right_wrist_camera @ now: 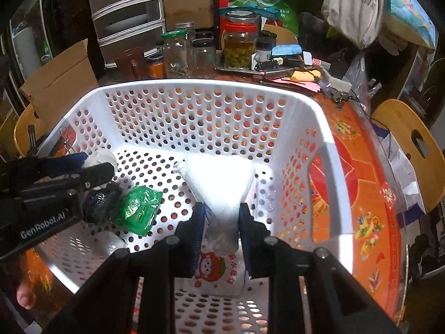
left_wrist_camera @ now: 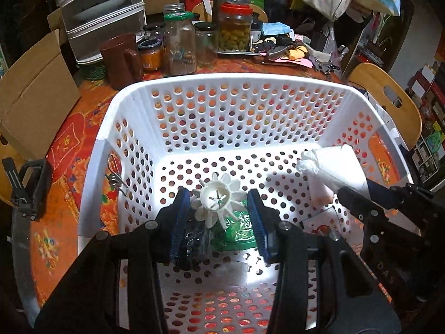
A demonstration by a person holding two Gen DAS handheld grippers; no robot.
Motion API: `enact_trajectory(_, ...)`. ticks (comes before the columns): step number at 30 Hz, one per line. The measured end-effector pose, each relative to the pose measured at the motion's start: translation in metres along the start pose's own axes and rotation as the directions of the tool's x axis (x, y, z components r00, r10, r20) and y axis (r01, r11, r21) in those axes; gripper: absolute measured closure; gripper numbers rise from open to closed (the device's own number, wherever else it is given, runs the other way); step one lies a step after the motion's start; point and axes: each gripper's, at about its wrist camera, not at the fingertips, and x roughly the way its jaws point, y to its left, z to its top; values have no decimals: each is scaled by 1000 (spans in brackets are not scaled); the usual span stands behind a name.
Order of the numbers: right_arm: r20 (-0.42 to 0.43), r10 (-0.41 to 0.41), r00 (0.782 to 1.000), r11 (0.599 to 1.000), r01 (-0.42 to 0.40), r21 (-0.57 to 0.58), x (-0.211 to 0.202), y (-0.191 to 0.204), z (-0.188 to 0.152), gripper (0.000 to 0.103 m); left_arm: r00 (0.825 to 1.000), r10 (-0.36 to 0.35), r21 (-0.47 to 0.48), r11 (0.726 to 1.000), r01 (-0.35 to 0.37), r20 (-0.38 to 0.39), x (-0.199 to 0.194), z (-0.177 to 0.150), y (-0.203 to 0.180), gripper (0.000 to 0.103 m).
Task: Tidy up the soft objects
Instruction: 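Lower both items into the basket and open both tools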
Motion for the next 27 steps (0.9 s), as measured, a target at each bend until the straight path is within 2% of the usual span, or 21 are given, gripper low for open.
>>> enact_trajectory(4,8,7,1000,1000,-7,-23,1,4,1,73,1000,-2,-5,1000,2,0,2,-1,3,62)
enact_trajectory(5,14,8,1000,1000,-7,-22,0,5,1,68,1000,-12,-9,1000,12,3,2,-1,5,62)
enact_trajectory(6,16,13,1000,1000,-13,-18,0,4,1,62,1000,-23,-13,1000,23,7,1,-1,7,56)
enact_trajectory(8,20,17,1000,1000,-17,-14,-2,4,2,51,999,-43,-14,999,44,16,-2,-2,8,52)
enact_trajectory(11,32,40,999,999,-39,-5,-8,5,4,41,997,-65,-4,998,65,33,-9,-3,4,42)
enact_trajectory(12,43,38,998,999,-37,-11,-11,6,4,29,997,-68,-2,998,68,43,-14,-3,3,39)
enact_trajectory(13,54,30,998,999,-30,-15,-15,7,3,26,996,-69,-1,998,69,50,-17,-4,3,34)
enact_trajectory(15,85,29,996,999,-27,-17,-28,4,2,18,994,-74,-10,997,75,76,-28,-6,6,12)
enact_trajectory(18,116,43,992,999,-43,-3,-47,-5,0,5,989,-88,-5,996,89,115,-48,-10,9,8)
enact_trajectory(21,120,41,992,999,-39,-18,-59,-8,-5,4,985,-84,10,996,84,149,-68,-19,9,0)
enact_trajectory(24,133,35,991,999,-32,-22,-72,-8,-15,4,982,-64,22,998,61,176,-88,-35,11,0)
enact_trajectory(27,155,72,985,997,-67,-32,-82,-8,-28,4,978,-50,43,998,42,202,-105,-52,12,0)
